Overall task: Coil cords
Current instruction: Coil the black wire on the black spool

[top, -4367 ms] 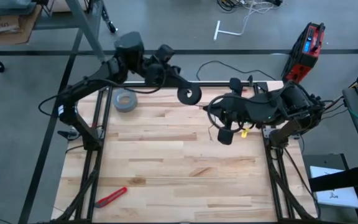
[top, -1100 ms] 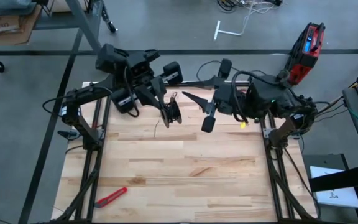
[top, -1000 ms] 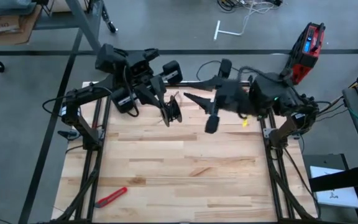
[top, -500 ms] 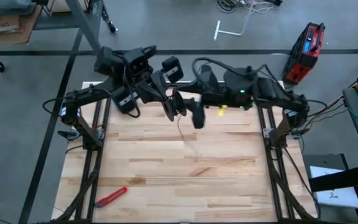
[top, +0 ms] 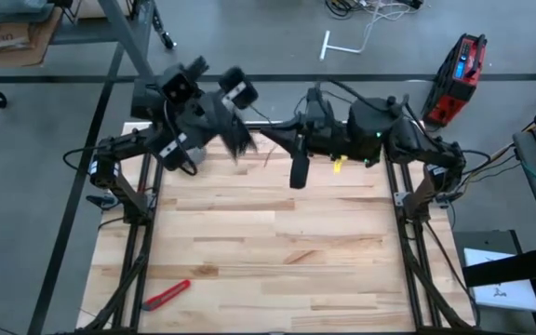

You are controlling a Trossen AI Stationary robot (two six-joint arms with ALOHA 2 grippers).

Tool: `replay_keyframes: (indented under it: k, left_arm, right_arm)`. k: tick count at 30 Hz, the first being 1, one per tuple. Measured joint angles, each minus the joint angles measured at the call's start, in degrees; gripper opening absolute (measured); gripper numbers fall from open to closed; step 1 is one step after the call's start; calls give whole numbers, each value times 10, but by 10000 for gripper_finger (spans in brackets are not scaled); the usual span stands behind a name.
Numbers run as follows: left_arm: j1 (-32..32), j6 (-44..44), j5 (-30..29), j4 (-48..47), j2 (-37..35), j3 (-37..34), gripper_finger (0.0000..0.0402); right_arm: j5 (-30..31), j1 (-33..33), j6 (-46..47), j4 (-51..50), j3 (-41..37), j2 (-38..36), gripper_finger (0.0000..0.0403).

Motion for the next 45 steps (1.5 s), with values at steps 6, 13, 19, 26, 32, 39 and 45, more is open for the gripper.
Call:
replay_keyframes:
  k: [6,13,19,26,32,39,45]
  left_arm:
    - [2,-2,-190,-4,3,-1,7]
    - [4,-72,-233,-18,3,-7,7]
    - [5,-36,-283,-63,3,-9,4]
    - [11,-60,-186,-66,3,-9,3]
    - [14,-45,107,-64,3,-9,4]
    - [20,-54,191,-74,3,-9,2]
    - [32,-78,191,-154,2,-9,4]
  right_arm:
    - [-72,-6,46,6,0,16,1]
    - [-93,-6,36,6,-1,10,0]
    - [-97,3,33,-4,0,-6,0]
    - [-111,3,45,-30,0,-19,0]
    - [-199,-8,75,-27,0,-15,0]
    - [-318,-42,180,-70,0,-7,0]
    - [-348,-40,189,-38,0,-12,0]
